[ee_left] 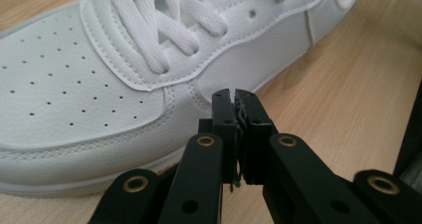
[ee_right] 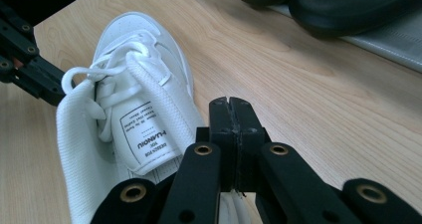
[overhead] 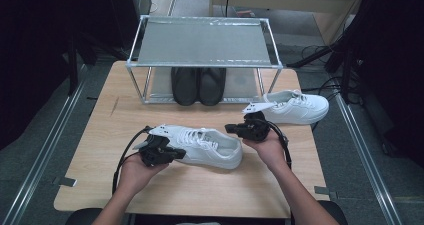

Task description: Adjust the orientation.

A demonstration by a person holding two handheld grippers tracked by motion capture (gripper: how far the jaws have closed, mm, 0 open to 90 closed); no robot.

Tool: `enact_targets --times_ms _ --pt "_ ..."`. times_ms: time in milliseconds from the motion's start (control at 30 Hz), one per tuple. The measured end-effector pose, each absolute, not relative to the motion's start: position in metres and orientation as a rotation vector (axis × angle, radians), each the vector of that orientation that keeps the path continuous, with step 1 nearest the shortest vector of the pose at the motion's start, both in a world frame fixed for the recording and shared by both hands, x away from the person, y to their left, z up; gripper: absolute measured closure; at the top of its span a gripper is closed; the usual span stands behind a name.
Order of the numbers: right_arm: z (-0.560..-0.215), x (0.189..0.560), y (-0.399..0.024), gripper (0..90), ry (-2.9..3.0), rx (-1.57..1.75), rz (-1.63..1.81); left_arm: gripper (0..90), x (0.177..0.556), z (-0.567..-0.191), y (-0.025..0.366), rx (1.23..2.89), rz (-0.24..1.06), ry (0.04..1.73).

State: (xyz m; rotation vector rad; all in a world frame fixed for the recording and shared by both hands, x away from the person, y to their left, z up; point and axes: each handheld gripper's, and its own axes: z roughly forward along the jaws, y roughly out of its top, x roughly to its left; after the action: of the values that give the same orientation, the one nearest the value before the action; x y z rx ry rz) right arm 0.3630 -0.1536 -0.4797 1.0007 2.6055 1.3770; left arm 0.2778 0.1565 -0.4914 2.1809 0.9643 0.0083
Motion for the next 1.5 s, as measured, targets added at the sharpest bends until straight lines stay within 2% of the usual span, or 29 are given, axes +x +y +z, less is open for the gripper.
enact_targets --times_ms 267,667,1167,1500 --pt "-0.484 0.365 -0.142 90.0 2.652 0.965 1.339 90.0 0.281 -0.497 0.156 2.182 0.025 0.995" --pt "-0.485 0.365 -0.143 90.0 2.663 0.985 1.357 90.0 0.286 -0.504 0.163 2.124 -0.053 0.989" --pt "-0.486 0.359 -0.143 90.0 2.677 0.978 1.364 90.0 0.283 -0.506 0.161 2.148 -0.016 0.998" --pt "-0.486 0.349 -0.135 90.0 2.752 0.856 1.329 90.0 0.293 -0.506 0.169 2.124 -0.011 1.043"
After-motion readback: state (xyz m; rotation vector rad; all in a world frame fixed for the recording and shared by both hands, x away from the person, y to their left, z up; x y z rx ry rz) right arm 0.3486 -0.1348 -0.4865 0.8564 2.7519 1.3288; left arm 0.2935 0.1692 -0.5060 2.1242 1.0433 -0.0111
